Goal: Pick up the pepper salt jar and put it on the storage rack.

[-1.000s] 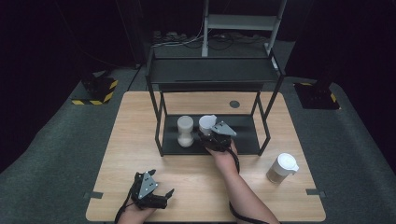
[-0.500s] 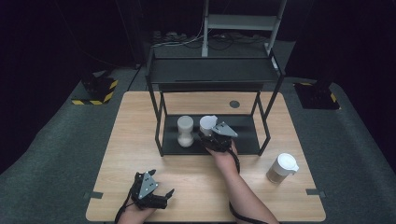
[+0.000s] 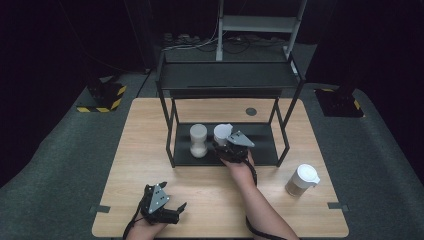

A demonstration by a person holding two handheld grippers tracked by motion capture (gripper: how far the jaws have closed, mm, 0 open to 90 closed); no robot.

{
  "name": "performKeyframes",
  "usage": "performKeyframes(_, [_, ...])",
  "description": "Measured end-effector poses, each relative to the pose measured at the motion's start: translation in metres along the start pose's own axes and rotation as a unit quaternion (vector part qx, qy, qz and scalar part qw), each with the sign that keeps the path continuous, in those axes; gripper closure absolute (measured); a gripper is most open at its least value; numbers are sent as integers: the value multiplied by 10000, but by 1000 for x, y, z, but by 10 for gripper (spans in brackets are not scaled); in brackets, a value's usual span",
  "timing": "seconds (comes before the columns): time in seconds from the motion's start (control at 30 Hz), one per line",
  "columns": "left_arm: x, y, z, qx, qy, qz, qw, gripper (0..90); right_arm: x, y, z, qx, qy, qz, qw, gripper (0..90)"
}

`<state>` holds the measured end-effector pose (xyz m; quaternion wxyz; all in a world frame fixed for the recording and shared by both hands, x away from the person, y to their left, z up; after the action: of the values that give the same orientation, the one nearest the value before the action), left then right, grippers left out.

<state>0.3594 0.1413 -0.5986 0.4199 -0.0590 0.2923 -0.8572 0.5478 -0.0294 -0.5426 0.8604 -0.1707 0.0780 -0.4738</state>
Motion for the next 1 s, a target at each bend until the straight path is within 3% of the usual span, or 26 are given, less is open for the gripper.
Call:
performKeyframes(0.23, [0, 0, 0, -8, 3, 0, 10000, 11, 1, 2, -3, -130, 223, 33, 9997, 204])
performKeyframes(0.6, [0, 0, 0, -1, 3, -4, 10000, 11, 0, -2, -1, -69, 196, 52, 9998, 168])
performKeyframes(0.7, [0, 0, 0, 0, -23, -6, 10000, 11, -1, -3, 0, -46, 187, 73, 9998, 140])
performKeyframes(0.73, [0, 0, 0, -1, -12, -6, 10000, 11, -2, -4, 0, -84, 200, 93, 9997, 82])
performKeyframes(0.87, [0, 0, 0, -13, 9, 2, 10000, 11, -2, -7, 1, -57, 175, 46, 9998, 2])
performKeyframes(1.0, [0, 0, 0, -4, -8, 0, 10000, 11, -2, -10, 1, -78, 238, 40, 9997, 0])
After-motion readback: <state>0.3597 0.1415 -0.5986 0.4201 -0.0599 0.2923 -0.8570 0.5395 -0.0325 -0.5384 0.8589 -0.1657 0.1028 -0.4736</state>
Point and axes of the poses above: each handheld gripper's, and its own axes: y roughly forward along the jaws, z roughly out of its top, x roughly to its right, the point moved 10 cm from there along y, roughly forward along the jaws, and after that the axes turned 4 degrees about -x, right-handed, at the moved point
